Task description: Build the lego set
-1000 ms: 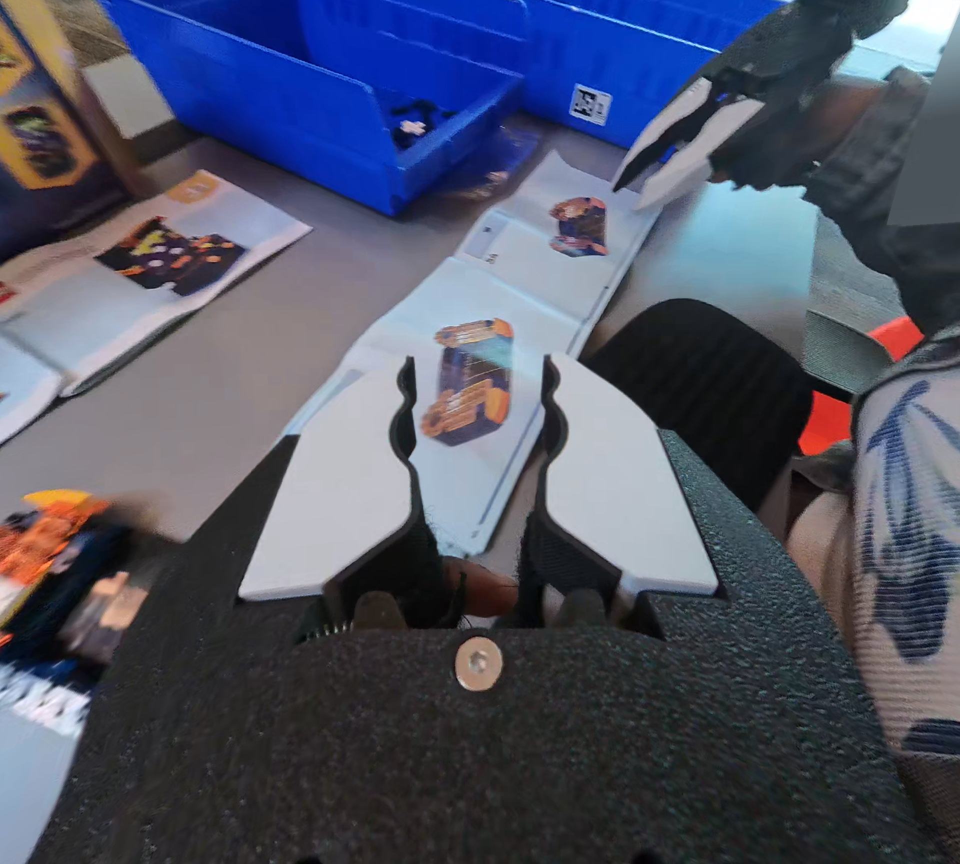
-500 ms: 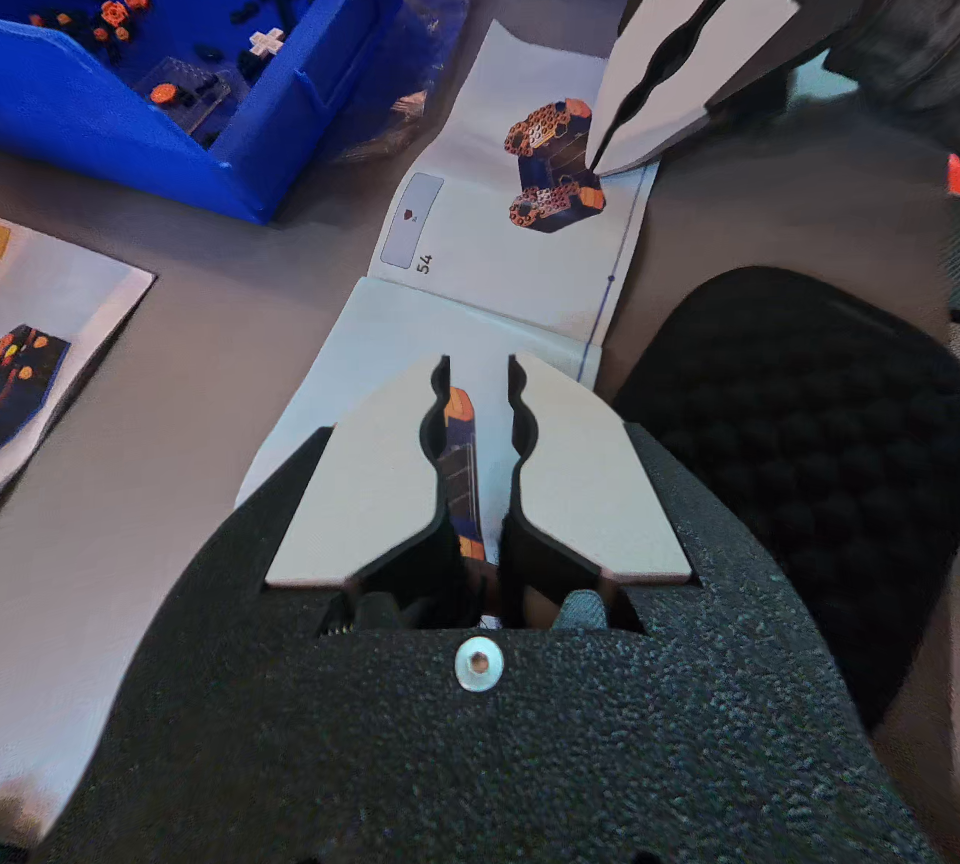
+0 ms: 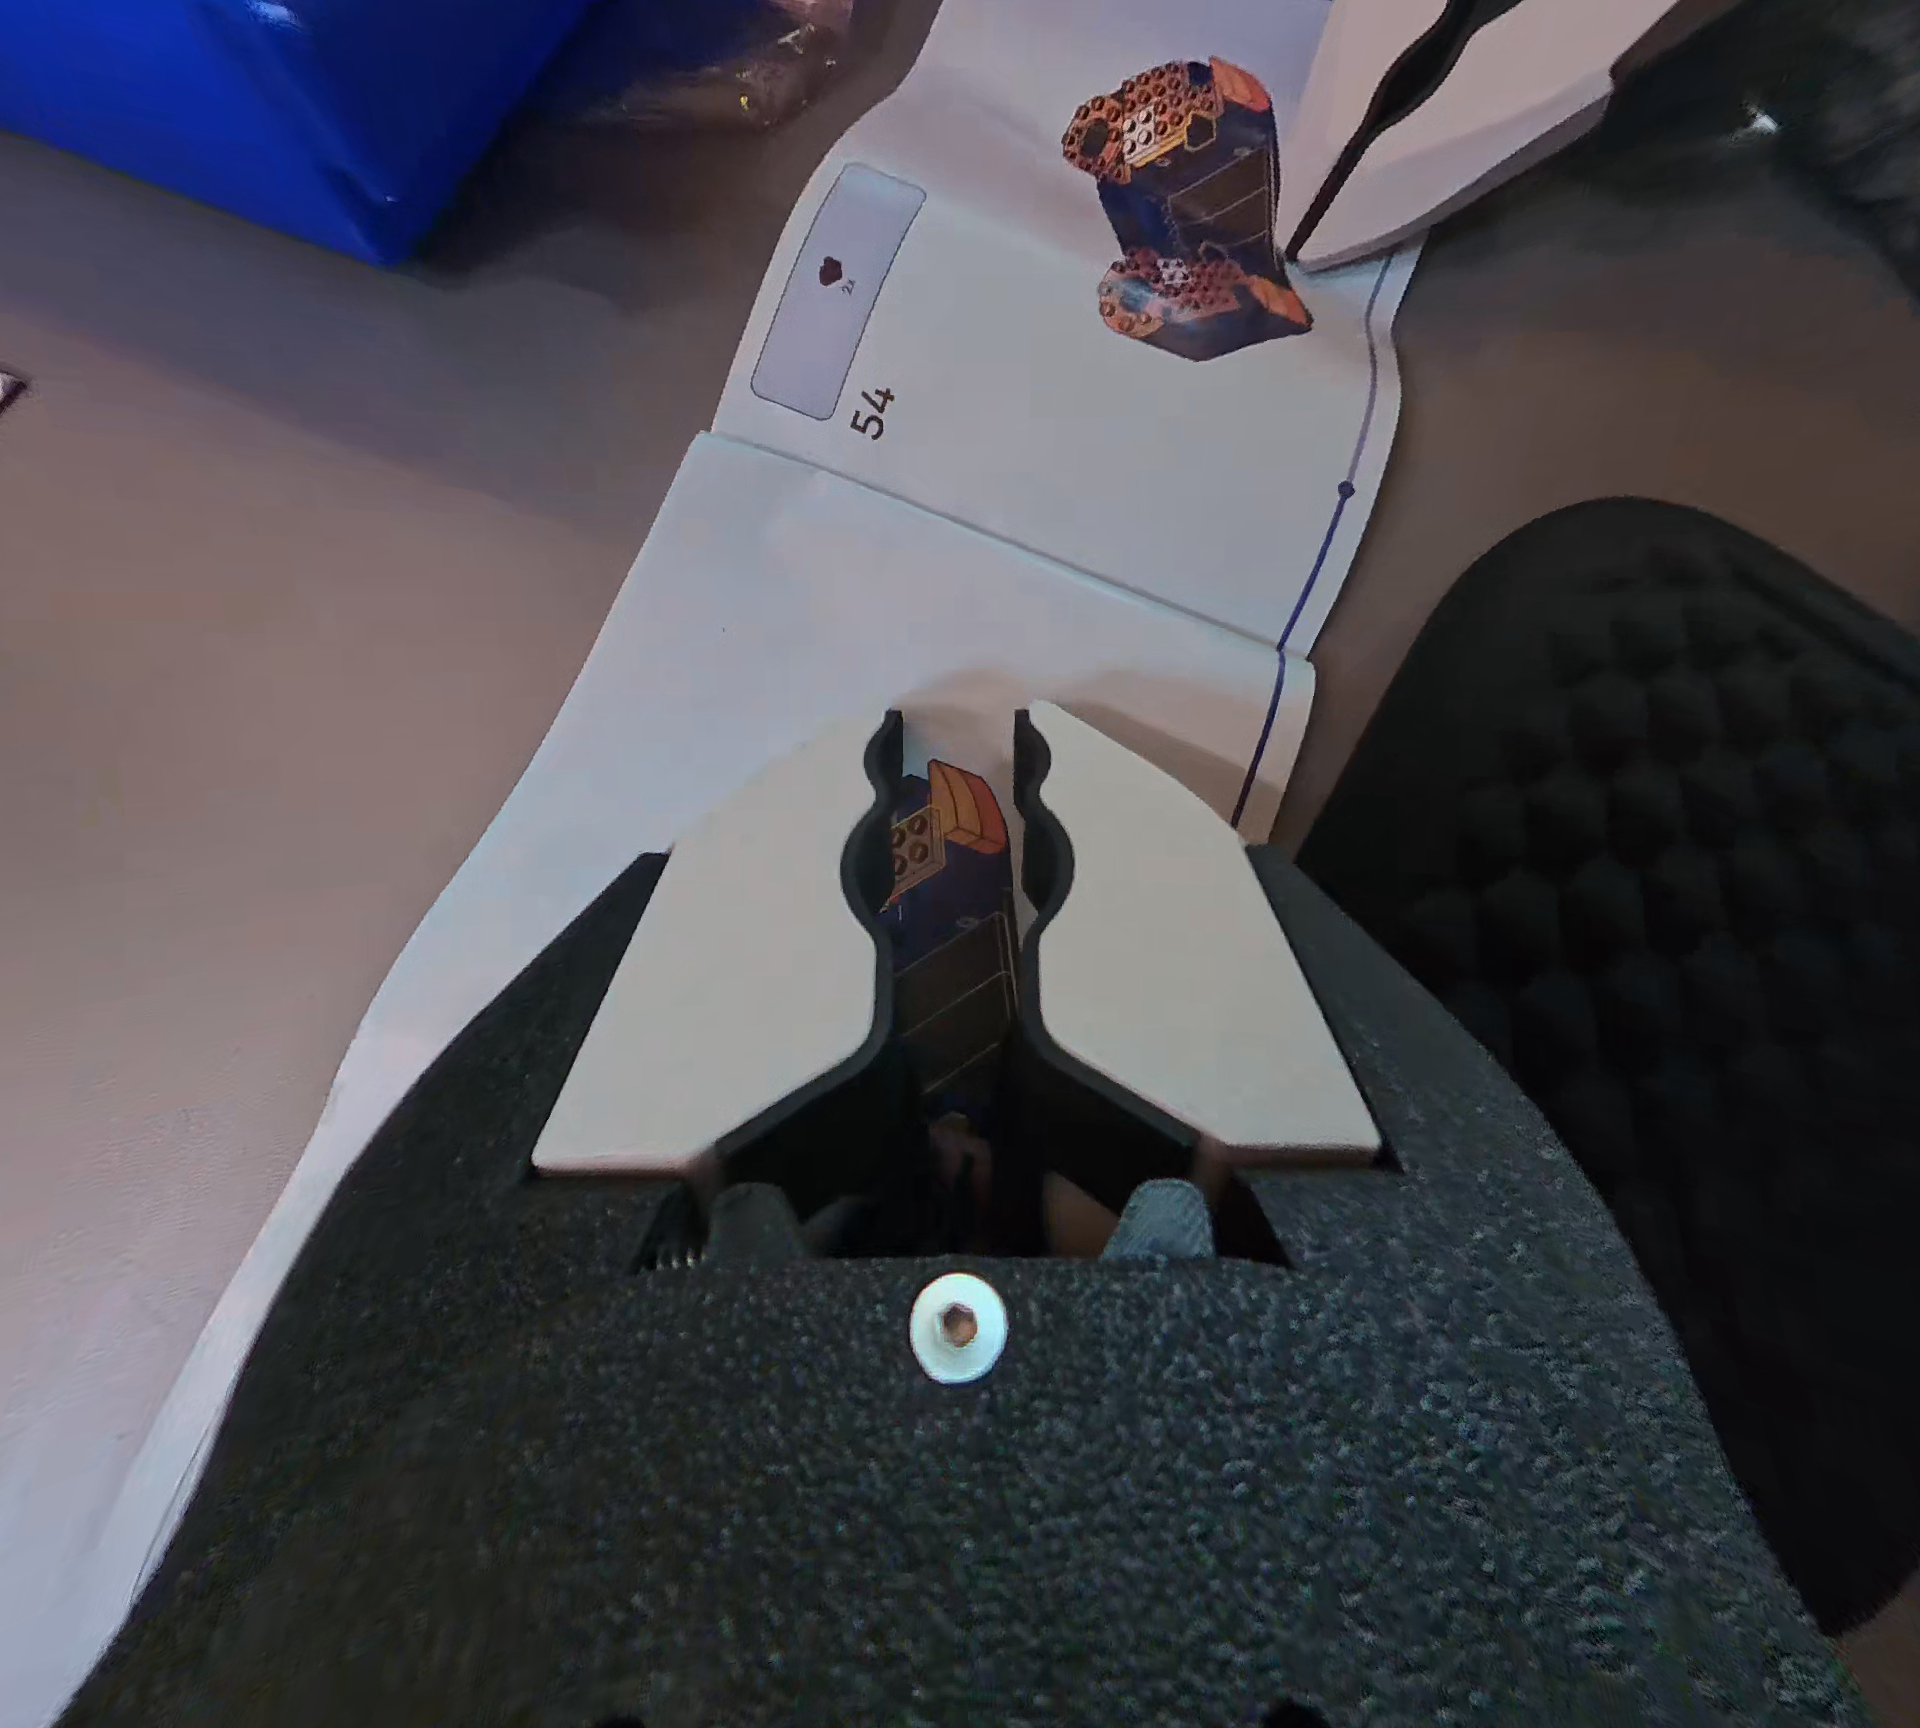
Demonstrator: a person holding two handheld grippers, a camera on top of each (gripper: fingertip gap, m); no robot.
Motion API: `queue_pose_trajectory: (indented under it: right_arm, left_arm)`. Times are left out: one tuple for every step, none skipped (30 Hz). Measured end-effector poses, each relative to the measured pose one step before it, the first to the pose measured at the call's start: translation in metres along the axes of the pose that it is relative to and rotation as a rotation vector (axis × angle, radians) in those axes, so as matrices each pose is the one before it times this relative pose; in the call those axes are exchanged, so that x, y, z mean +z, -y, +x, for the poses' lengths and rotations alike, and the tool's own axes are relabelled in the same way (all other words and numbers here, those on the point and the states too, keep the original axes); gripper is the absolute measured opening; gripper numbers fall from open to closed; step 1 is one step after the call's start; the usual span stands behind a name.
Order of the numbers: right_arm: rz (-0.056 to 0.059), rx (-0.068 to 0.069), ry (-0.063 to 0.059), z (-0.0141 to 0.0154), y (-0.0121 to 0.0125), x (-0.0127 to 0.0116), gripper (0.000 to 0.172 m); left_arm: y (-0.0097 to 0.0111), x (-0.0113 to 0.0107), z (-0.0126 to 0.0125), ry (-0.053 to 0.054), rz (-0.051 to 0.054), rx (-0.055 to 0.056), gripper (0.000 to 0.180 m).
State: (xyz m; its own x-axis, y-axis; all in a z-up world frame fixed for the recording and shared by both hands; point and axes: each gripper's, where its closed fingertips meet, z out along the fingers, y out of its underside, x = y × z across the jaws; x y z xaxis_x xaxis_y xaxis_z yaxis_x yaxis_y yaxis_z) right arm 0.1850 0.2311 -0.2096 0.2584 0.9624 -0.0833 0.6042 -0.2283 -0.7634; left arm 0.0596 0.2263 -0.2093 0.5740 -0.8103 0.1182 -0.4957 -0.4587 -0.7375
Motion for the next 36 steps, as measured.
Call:
queue_pose_trajectory:
  right_arm:
    - [0.0024,-0.0091,-0.0203,0.00149,0.00028,-0.00031,0.0]
    - [0.0055,-0.0099,-0.0253,0.00232,0.00063,-0.00071,0.0]
    - [0.0098,-0.0109,-0.0389,0.00449,0.00088,-0.00159,0.0]
    - [0.0118,-0.0073,-0.0428,0.00551,0.00083,-0.00193,0.0]
    - [0.0131,-0.0051,-0.0204,0.00264,0.00105,-0.00174,0.0]
    - [0.012,-0.0044,-0.0133,0.00171,0.00113,-0.00156,0.0]
    - [0.0059,-0.0034,-0.0189,0.00259,0.0003,-0.00092,0.0]
    - [-0.0014,-0.007,-0.0204,0.00263,-0.00059,-0.00059,0.0]
    - [-0.0065,-0.009,-0.0221,0.00286,-0.00134,-0.00028,0.0]
    - [-0.0116,-0.0106,-0.0174,0.00217,-0.00202,0.00011,0.0]
    - [-0.0184,-0.011,-0.0133,0.00156,-0.00298,0.00064,0.0]
    - [-0.021,-0.0121,-0.0068,0.00044,-0.0032,0.00095,0.0]
    - [-0.0108,-0.0138,0.0018,-0.00099,-0.00171,0.00031,0.0]
    - [0.0021,-0.015,0.0051,-0.00164,0.00012,-0.0004,0.0]
    - [0.0025,-0.0106,0.0028,-0.00105,0.0,-0.00044,0.0]
    - [-0.0006,-0.0035,-0.0003,-0.00022,-0.00014,-0.0001,0.0]
    - [-0.0017,-0.0001,0.0006,0.0,-0.00022,0.00022,0.0]
    - [-0.0007,0.0001,0.0003,-0.00009,-0.00002,0.00002,0.0]
    - [0.0001,0.0004,0.0003,0.00006,-0.00004,-0.00002,0.0]
    - [-0.0004,0.0004,0.0004,0.00001,-0.00004,0.00001,0.0]
    - [-0.0001,-0.0004,-0.0004,-0.00004,0.00004,0.00002,0.0]
    - [0.0,-0.0009,-0.0008,0.00005,-0.00009,0.00003,0.0]
    - [0.0,-0.0003,-0.0003,-0.00004,-0.00001,-0.00004,0.0]
    - [0.0,-0.0004,-0.0003,0.00003,0.00007,0.00007,0.0]
    - [0.0001,-0.0006,-0.0004,0.00001,0.0,-0.00003,0.0]
    - [0.0001,-0.0003,-0.0002,-0.00004,0.0,-0.00003,0.0]
    - [0.0,0.0004,0.0003,0.00003,0.0,0.00004,0.0]
    - [0.0,0.0006,0.0003,0.00004,-0.00006,-0.00003,0.0]
    - [0.0,0.0005,0.0003,0.00001,0.00001,0.00004,0.0]
    - [0.0,0.0014,0.001,0.00001,0.00003,-0.00006,0.0]
    - [-0.0001,0.0006,-0.0002,0.00008,0.0,0.00003,0.0]
    - [-0.0001,-0.0008,-0.0016,0.00008,-0.00003,-0.00008,0.0]
    - [-0.0002,-0.0003,-0.0019,0.00014,0.00003,0.00001,0.0]
    - [-0.0003,-0.0009,-0.0033,0.00027,0.00001,-0.00003,0.0]
    - [-0.0008,-0.0028,-0.0103,0.00106,-0.00017,0.00004,0.0]
    - [-0.0012,-0.0102,-0.0137,0.00102,-0.00018,0.00003,0.0]
  left_arm:
    - [0.00022,-0.00015,0.00006,-0.01,0.0022,-0.011,0.019]
    - [0.00002,-0.00018,0.00005,-0.0072,0.0008,-0.0072,0.02]
    - [0.00005,-0.00017,0.00036,-0.0066,0.0008,-0.0035,0.021]
    - [0.00001,-0.00006,0.00055,-0.0071,0.001,-0.0035,0.021]
    - [0.00006,-0.00017,0.00004,-0.0042,0.0005,-0.0044,0.021]
    - [-0.00001,-0.00004,0.00001,-0.0029,0.0004,-0.0028,0.021]
    - [0.00006,-0.00007,0.00014,-0.0031,0.0004,-0.002,0.021]
    - [0.00009,0.00002,0.00016,-0.0019,0.0003,-0.0018,0.022]
    - [-0.0001,-0.00011,0.0,0.0007,0.0003,0.0003,0.022]
    - [-0.00004,-0.00012,0.00013,0.0011,0.0002,0.0018,0.022]
    - [-0.00011,0.00004,-0.00005,0.0005,0.0001,0.0008,0.022]
    - [0.00003,0.00002,0.00004,0.0002,0.0002,-0.001,0.022]
    - [-0.00007,-0.00008,-0.00031,0.0002,0.0004,-0.0027,0.021]
    - [0.00012,-0.00007,-0.00024,-0.001,0.0005,-0.0038,0.021]
    - [-0.00003,-0.0001,-0.00003,-0.0024,0.0006,-0.0039,0.021]
    - [-0.00003,-0.00006,0.00003,-0.0021,0.0006,-0.0035,0.021]
    - [-0.00001,-0.00017,0.0,-0.0018,0.0006,-0.0023,0.021]
    - [-0.00002,-0.00009,0.00008,-0.0014,0.0002,-0.0014,0.021]
    - [0.00001,-0.00003,-0.00001,-0.0006,0.0,-0.0007,0.021]
    - [-0.00005,-0.00003,-0.00001,0.0006,0.0,0.0002,0.021]
    - [0.00007,-0.00003,0.00003,0.0006,0.0,0.0006,0.021]
    - [-0.00001,0.0,-0.00005,0.0003,-0.0001,0.0002,0.021]
    - [0.0,0.0,-0.00003,0.0003,0.0,-0.0002,0.021]
    - [-0.00003,-0.00006,0.0,-0.0001,0.0001,-0.0006,0.02]
    - [0.00006,0.0,-0.00009,-0.0003,0.0001,-0.0013,0.02]
    - [0.00002,-0.00006,-0.00008,-0.0005,0.0001,-0.0017,0.02]
    - [-0.00005,0.00004,0.00002,-0.0006,0.0002,-0.0014,0.02]
    - [0.00003,-0.00006,-0.00011,-0.0006,0.0002,-0.0011,0.02]
    - [0.00008,-0.00006,0.00009,-0.0001,0.0,-0.0008,0.02]
    - [0.0,0.0,-0.00005,0.0004,0.0,-0.0001,0.02]
    - [-0.00004,-0.00007,-0.00007,0.0002,0.0,-0.0002,0.02]
    - [0.00005,0.00003,-0.00001,-0.0001,0.0,-0.0008,0.019]
    - [0.00002,-0.00003,-0.00003,-0.0004,0.0001,-0.0007,0.019]
    - [0.00001,-0.00003,-0.00004,-0.0004,0.0001,-0.0006,0.019]
    - [0.00005,0.00003,-0.00004,0.0,0.0,-0.0006,0.019]
    - [0.0,-0.00004,-0.00003,-0.0003,0.0,-0.0008,0.019]
